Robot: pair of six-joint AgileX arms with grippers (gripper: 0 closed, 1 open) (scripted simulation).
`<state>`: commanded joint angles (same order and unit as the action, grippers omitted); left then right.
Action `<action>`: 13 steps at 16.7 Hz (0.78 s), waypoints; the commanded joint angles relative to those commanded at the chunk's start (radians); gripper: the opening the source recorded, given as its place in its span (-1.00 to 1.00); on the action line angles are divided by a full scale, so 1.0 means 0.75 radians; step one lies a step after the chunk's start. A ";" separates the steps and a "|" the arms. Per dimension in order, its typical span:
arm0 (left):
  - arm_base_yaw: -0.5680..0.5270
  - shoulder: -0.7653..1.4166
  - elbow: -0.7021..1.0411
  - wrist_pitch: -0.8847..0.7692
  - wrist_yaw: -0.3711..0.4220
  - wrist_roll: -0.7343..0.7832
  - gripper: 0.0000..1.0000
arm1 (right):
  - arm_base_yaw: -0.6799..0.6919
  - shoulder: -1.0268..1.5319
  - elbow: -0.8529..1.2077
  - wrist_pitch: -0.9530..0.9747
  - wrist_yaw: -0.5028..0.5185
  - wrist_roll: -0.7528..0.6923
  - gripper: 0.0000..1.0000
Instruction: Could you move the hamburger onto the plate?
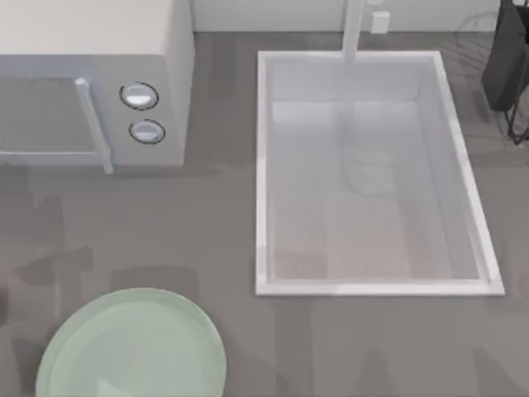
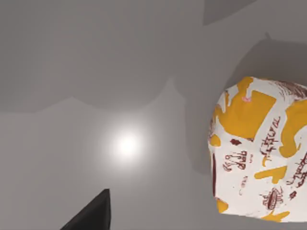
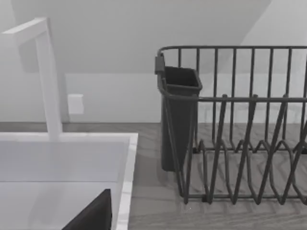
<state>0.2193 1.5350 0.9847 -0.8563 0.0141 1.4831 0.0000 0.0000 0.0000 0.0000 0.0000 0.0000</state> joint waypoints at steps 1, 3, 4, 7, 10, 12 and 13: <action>0.009 0.063 0.032 -0.044 -0.004 0.056 1.00 | 0.000 0.000 0.000 0.000 0.000 0.000 1.00; 0.020 0.147 0.076 -0.112 -0.012 0.125 1.00 | 0.000 0.000 0.000 0.000 0.000 0.000 1.00; 0.023 0.168 0.087 -0.131 -0.014 0.138 1.00 | 0.000 0.000 0.000 0.000 0.000 0.000 1.00; 0.023 0.175 0.091 -0.139 -0.015 0.142 1.00 | 0.000 0.000 0.000 0.000 0.000 0.000 1.00; 0.017 0.174 0.083 -0.132 -0.014 0.140 1.00 | 0.000 0.000 0.000 0.000 0.000 0.000 1.00; 0.020 0.203 0.054 -0.082 -0.015 0.139 1.00 | 0.000 0.000 0.000 0.000 0.000 0.000 1.00; 0.021 0.226 0.031 -0.035 -0.015 0.139 1.00 | 0.000 0.000 0.000 0.000 0.000 0.000 1.00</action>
<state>0.2350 1.7049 1.0078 -0.8827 0.0025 1.5872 0.0000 0.0000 0.0000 0.0000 0.0000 0.0000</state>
